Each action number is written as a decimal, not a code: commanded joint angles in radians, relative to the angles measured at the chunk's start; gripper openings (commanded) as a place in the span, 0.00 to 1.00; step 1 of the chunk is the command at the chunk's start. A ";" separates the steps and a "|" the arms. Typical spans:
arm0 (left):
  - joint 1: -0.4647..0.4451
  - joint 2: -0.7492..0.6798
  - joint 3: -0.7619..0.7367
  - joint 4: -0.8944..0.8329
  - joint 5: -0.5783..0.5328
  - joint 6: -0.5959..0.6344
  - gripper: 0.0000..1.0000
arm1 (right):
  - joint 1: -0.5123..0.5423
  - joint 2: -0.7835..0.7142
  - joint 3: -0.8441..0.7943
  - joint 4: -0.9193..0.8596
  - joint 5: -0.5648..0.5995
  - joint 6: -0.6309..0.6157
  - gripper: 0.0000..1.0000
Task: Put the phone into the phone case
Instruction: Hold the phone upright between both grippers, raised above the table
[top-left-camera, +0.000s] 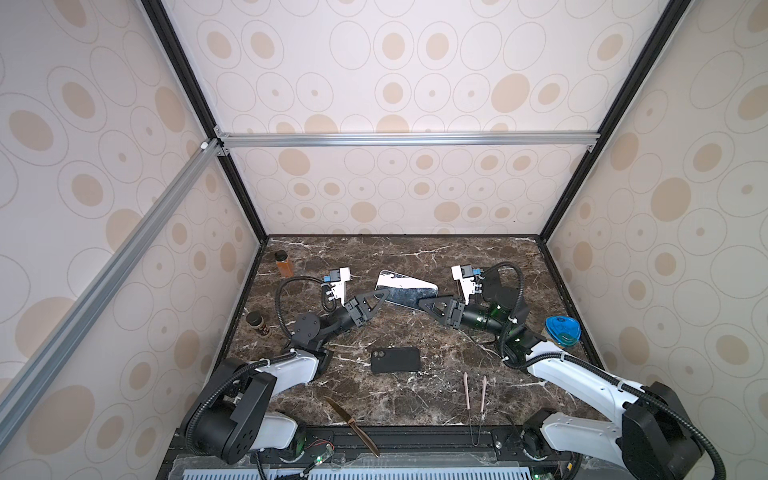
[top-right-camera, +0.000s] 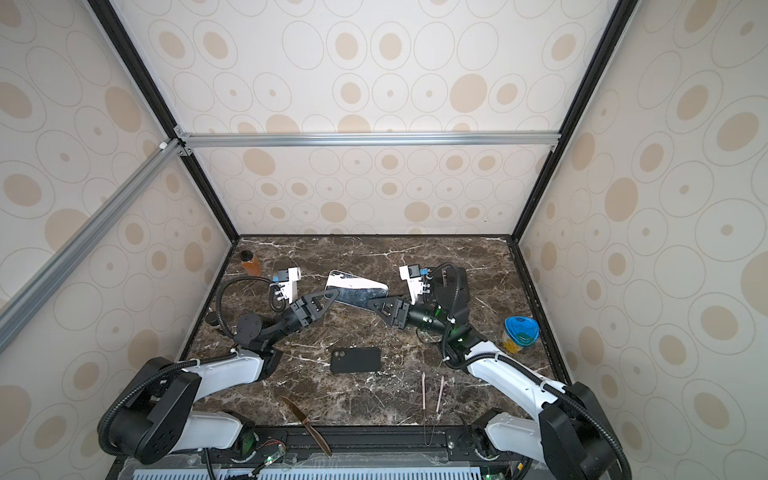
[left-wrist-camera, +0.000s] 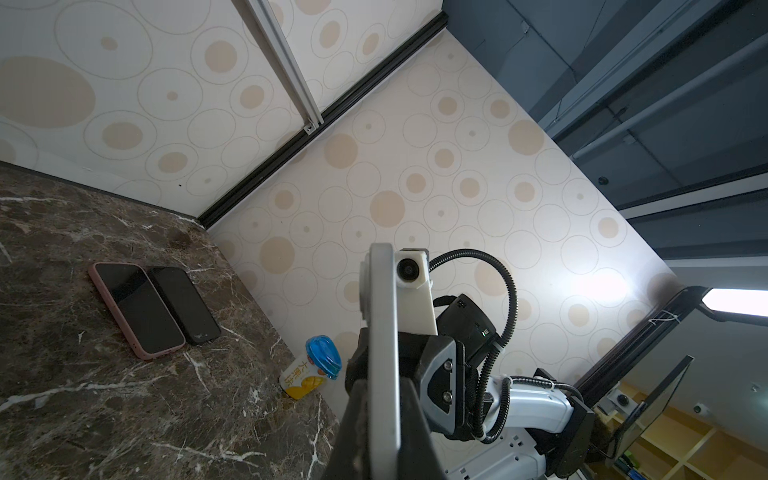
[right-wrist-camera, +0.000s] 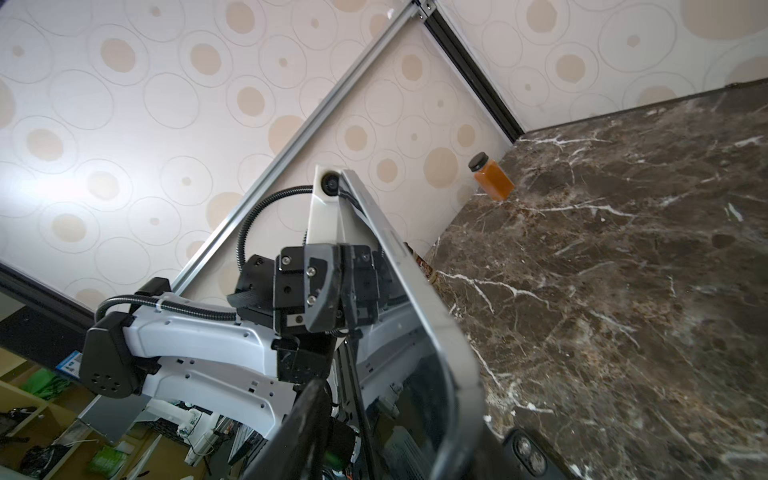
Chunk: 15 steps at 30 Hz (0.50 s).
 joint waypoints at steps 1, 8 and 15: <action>0.005 -0.001 0.010 0.202 -0.014 -0.059 0.00 | -0.001 -0.015 0.003 0.083 -0.025 0.029 0.41; 0.006 -0.046 0.017 0.100 -0.027 0.001 0.00 | -0.001 -0.022 0.005 0.106 -0.029 0.043 0.30; 0.005 -0.104 0.013 -0.002 -0.045 0.050 0.00 | -0.001 0.006 0.018 0.180 -0.031 0.082 0.18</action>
